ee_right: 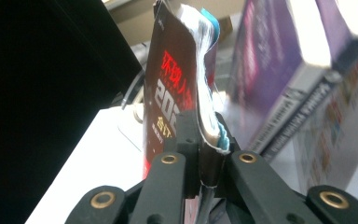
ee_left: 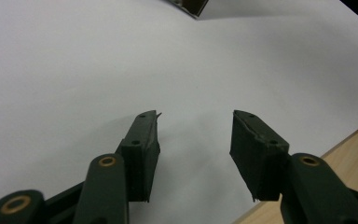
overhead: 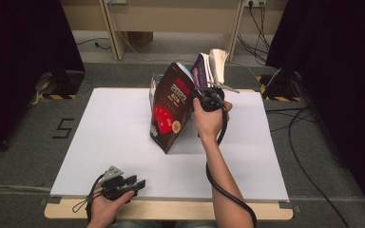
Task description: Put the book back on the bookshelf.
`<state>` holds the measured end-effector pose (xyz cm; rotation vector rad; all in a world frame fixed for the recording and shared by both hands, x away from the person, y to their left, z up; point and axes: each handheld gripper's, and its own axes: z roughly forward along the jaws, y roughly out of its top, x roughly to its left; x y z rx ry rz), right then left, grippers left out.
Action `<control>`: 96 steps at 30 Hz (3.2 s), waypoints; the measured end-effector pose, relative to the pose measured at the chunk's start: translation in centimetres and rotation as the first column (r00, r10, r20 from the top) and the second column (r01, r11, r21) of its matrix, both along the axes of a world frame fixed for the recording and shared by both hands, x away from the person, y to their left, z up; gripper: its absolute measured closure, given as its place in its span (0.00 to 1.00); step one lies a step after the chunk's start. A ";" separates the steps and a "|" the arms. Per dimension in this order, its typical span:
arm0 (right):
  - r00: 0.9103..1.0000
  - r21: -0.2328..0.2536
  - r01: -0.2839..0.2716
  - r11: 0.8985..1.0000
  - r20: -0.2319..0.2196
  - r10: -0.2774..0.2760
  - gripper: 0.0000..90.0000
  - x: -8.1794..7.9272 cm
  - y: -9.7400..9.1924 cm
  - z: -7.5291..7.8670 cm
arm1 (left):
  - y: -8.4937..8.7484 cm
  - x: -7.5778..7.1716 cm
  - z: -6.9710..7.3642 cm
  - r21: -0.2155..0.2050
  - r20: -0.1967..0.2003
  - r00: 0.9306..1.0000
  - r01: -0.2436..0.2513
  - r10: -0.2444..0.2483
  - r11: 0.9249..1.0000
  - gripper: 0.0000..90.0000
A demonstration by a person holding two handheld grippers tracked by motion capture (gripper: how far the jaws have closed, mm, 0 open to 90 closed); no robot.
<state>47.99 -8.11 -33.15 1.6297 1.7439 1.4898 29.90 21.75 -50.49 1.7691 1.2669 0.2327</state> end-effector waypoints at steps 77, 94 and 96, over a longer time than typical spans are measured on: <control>0.949 -0.053 0.100 0.994 0.304 -0.080 0.97 5.1 6.9 4.1 | 0.4 0.1 0.0 -0.003 -0.001 1.000 -0.001 0.001 1.000 0.57; 0.964 -0.110 0.078 0.991 0.260 -0.047 0.88 3.3 6.1 2.2 | 0.2 0.0 0.0 -0.004 0.000 1.000 0.002 -0.002 1.000 0.57; 0.971 -0.105 0.061 0.993 0.238 -0.035 0.87 3.2 5.8 2.2 | 0.1 0.0 0.0 -0.004 0.000 1.000 0.001 -0.001 1.000 0.57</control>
